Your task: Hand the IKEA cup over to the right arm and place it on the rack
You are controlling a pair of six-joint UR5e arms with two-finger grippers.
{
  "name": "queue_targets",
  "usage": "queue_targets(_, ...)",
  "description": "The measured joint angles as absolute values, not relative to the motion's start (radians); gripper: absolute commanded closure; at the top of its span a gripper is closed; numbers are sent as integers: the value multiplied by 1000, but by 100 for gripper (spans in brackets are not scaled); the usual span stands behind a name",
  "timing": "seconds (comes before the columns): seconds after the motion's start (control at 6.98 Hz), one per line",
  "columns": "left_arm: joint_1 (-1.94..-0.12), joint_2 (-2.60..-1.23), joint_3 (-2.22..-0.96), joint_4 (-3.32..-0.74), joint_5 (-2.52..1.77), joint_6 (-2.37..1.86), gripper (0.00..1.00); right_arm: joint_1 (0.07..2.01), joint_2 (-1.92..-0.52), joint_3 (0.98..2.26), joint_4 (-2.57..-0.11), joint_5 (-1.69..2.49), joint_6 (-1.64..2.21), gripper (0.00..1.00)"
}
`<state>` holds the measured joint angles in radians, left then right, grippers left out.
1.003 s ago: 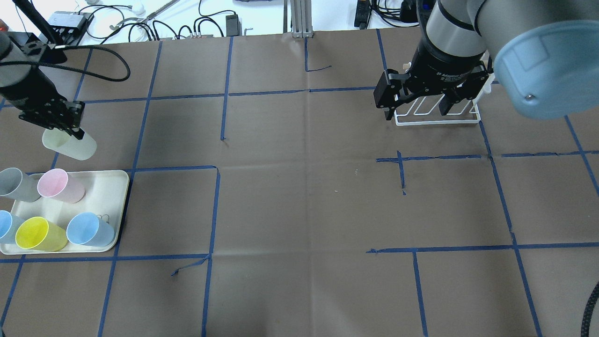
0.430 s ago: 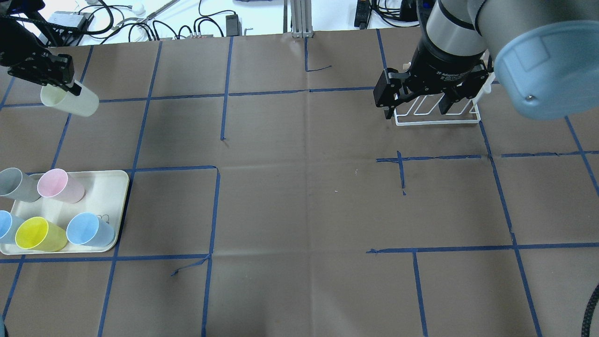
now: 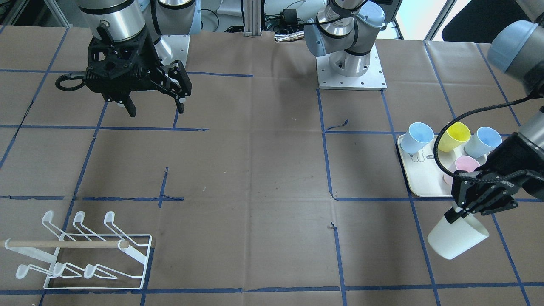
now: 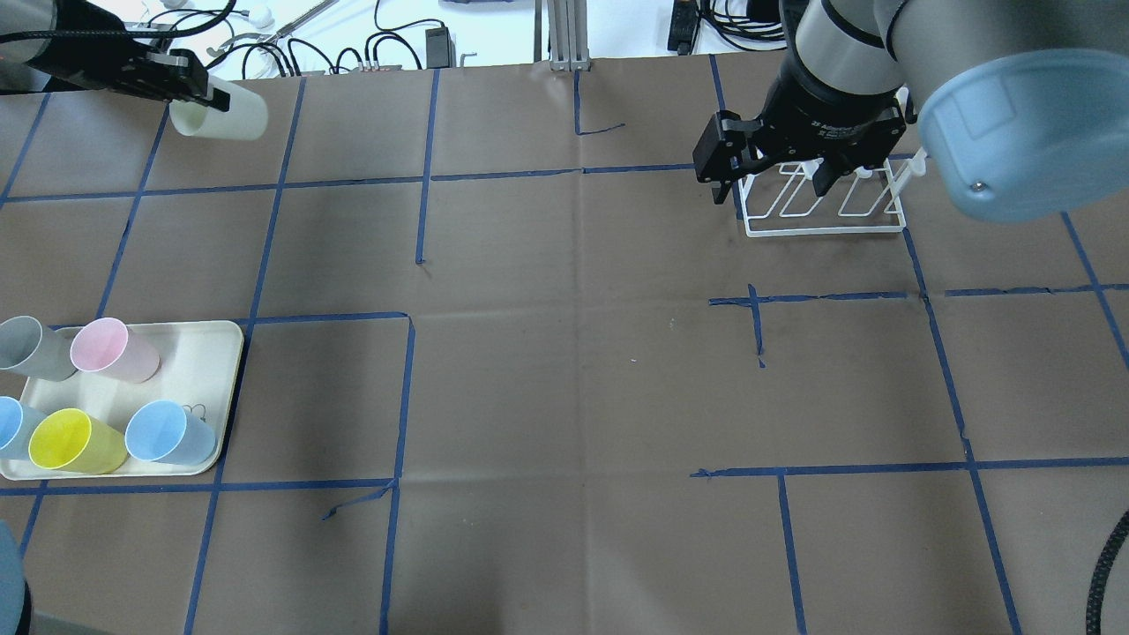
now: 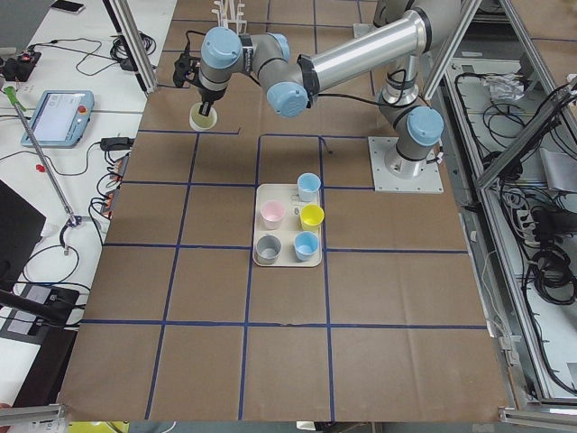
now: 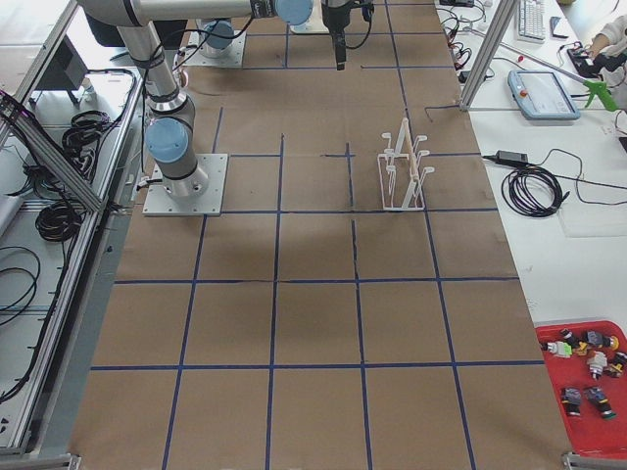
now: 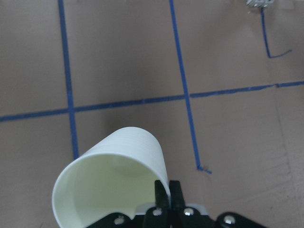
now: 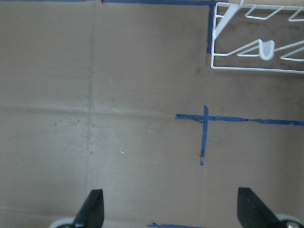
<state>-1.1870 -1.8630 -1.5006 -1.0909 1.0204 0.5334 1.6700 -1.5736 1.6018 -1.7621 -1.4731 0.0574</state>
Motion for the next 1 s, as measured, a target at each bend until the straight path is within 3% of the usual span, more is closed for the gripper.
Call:
queue_targets(0.57,-1260,-1959,-1730,-332,704,537,100,1673,-1556,1689,-2099,-1219,286,0)
queue_targets(1.0,-1357,-2066,-1768,65,521,517,100,1682,-1555,1841,-2508,-1053,574,0)
